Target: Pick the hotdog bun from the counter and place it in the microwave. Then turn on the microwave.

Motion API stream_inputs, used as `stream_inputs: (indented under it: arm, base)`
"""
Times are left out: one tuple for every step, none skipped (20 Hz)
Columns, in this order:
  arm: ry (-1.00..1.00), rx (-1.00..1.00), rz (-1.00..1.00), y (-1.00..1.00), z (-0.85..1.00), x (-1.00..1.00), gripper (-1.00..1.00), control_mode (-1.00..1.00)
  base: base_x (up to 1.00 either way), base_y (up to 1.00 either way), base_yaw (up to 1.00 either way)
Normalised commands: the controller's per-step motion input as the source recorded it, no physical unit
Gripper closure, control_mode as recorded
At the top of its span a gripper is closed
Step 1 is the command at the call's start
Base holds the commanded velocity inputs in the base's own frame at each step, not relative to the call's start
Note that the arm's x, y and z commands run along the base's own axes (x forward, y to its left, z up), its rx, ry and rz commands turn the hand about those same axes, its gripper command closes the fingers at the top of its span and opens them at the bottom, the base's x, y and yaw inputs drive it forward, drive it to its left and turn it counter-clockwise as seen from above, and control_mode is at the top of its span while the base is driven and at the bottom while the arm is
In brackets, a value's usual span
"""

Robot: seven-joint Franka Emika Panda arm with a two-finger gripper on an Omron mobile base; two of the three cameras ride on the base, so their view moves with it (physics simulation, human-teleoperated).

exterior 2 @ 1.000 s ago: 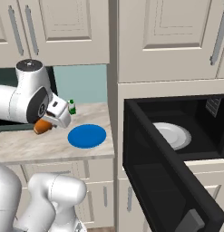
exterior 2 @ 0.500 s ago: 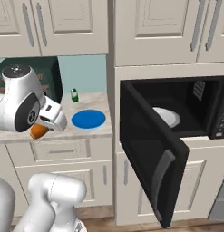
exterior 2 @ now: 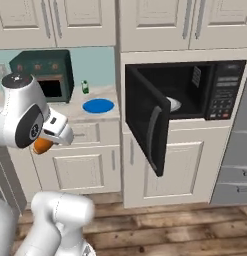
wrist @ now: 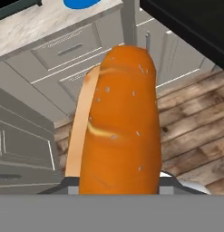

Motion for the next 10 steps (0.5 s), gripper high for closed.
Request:
stream_inputs:
  arm:
    - [0.0, 0.0, 0.0, 0.0, 0.0, 0.0, 1.0, 1.0]
    - [0.0, 0.0, 0.0, 0.0, 0.0, 0.0, 1.0, 1.0]
    - [0.0, 0.0, 0.0, 0.0, 0.0, 0.0, 1.0, 1.0]
    - [0.0, 0.0, 0.0, 0.0, 0.0, 0.0, 1.0, 1.0]
    - [0.0, 0.0, 0.0, 0.0, 0.0, 0.0, 1.0, 1.0]
    - [0.0, 0.0, 0.0, 0.0, 0.0, 0.0, 1.0, 1.0]
    - [0.0, 0.0, 0.0, 0.0, 0.0, 0.0, 1.0, 1.0]
    - [0.0, 0.0, 0.0, 0.0, 0.0, 0.0, 1.0, 1.0]
    - [0.0, 0.0, 0.0, 0.0, 0.0, 0.0, 1.0, 1.0]
    - [0.0, 0.0, 0.0, 0.0, 0.0, 0.0, 1.0, 1.0]
  base:
    - [-1.0, -0.33, 0.0]
    - [-1.0, -0.37, 0.0]
    - [-1.0, -0.44, 0.0]
    - [-1.0, -0.54, 0.0]
    - [-1.0, -0.69, 0.03]
    - [-0.96, -0.81, 0.03]
    - [-0.87, -0.94, 0.03]
    - [-0.76, -1.0, 0.03]
    - [-0.6, -1.0, 0.02]
    - [-0.56, -1.0, 0.03]
